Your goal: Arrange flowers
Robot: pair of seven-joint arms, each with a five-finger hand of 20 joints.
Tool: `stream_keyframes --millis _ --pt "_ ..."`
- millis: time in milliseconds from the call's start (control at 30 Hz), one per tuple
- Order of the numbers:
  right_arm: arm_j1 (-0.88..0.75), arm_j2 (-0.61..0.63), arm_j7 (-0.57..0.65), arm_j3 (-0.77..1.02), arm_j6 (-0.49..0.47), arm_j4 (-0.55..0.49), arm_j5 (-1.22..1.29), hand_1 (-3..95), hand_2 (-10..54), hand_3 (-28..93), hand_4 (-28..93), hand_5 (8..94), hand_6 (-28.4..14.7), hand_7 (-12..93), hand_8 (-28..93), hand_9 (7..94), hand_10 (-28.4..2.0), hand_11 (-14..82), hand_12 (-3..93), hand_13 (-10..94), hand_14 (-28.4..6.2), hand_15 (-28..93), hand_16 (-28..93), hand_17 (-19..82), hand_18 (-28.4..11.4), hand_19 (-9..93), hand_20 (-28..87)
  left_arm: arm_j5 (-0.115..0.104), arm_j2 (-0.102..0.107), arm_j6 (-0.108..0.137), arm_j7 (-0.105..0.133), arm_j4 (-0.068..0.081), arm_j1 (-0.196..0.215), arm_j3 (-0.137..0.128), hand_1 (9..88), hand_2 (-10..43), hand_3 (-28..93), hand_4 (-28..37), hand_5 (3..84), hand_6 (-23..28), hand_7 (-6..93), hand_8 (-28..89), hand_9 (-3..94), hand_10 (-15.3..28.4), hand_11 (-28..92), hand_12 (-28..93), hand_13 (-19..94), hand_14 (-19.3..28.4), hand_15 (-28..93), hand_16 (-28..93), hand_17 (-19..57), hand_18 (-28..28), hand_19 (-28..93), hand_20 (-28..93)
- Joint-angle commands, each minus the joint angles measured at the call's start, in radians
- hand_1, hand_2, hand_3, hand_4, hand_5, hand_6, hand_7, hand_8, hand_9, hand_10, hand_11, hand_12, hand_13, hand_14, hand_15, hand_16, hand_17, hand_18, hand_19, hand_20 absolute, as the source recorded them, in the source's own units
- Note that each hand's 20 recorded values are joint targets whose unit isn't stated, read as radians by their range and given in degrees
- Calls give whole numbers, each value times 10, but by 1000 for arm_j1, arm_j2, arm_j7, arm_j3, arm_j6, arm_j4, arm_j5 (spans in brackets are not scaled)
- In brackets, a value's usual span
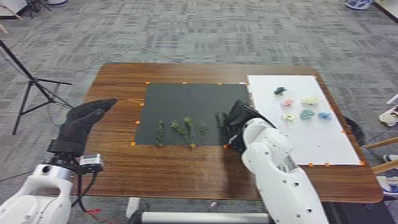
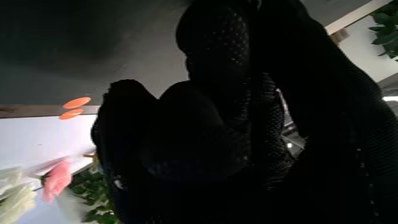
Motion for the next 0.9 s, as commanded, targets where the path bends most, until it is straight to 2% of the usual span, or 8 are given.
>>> stream_keyframes --millis 33,167,533,900 --pt "-26 -9 -1 -10 -14 13 2 541 -76 614 -69 832 -33 292 287 937 -113 435 224 937 -15 687 211 775 -93 932 559 -4 -6 -11 -5 -8 10 -3 246 -95 672 -231 459 23 175 -76 369 109 143 133 279 129 70 35 -10 99 0 141" --pt "-29 -8 -1 -1 -12 11 11 525 -77 618 -59 832 -36 289 283 937 -112 429 226 937 -14 682 214 774 -90 932 552 -6 -5 -10 -7 -9 12 -5 245 -95 673 -231 459 23 174 -76 369 109 143 132 279 129 70 35 -10 99 0 141" --pt "-29 -9 -4 3 -7 10 24 395 -59 657 -39 825 -40 295 201 937 -117 408 231 937 -18 670 218 771 -88 932 538 -4 -5 -14 -10 -8 6 -4 247 -95 673 -231 458 22 174 -75 369 109 143 132 280 129 70 35 -10 100 0 141" --pt "-34 -4 -3 7 3 9 29 370 -53 666 -39 825 -42 312 117 937 -119 406 231 937 -19 667 217 768 -89 932 534 -4 -4 -19 -14 -7 4 -3 248 -95 672 -231 458 24 174 -76 369 110 142 133 279 130 70 35 -11 100 0 141"
